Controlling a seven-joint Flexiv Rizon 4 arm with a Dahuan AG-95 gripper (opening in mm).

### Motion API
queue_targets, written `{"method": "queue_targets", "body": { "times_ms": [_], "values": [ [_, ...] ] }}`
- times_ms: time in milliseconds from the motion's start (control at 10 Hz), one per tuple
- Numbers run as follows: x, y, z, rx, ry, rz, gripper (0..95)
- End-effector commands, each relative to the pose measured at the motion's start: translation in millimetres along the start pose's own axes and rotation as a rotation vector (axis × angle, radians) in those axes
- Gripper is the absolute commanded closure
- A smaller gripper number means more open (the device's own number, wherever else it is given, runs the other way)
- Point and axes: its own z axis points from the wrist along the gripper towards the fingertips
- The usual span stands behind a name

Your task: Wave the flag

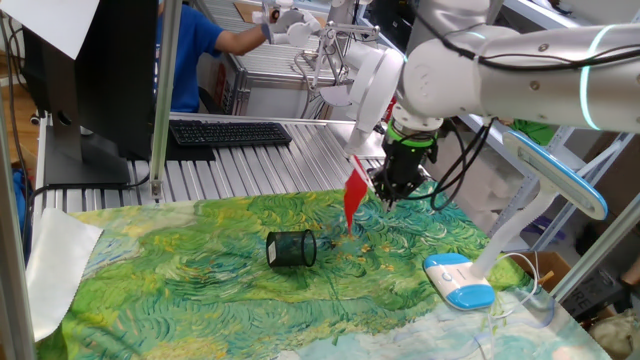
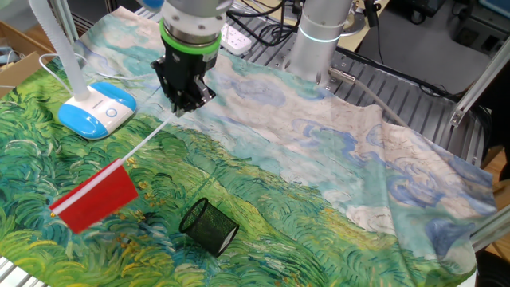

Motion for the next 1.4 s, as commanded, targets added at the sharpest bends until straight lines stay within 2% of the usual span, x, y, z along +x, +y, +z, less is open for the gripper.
{"method": "queue_targets", "body": {
  "times_ms": [100,200,300,400,600,800,900,1000,1400],
  "values": [
    [-0.7,0.2,0.7,-0.002,0.002,0.001,95.0],
    [-0.7,0.2,0.7,-0.003,0.002,0.001,95.0],
    [-0.7,0.3,0.7,-0.020,0.005,0.010,95.0],
    [-0.8,0.6,0.7,-0.074,0.024,0.045,95.0],
    [0.0,3.2,-0.6,-0.138,0.051,0.104,95.0],
    [2.6,10.1,-5.7,-0.260,0.093,0.208,95.0],
    [3.9,13.6,-8.1,-0.285,0.103,0.239,95.0],
    [5.2,19.5,-10.9,-0.335,0.120,0.291,95.0],
    [9.0,43.4,-18.3,-0.432,0.149,0.412,95.0]
  ]
}}
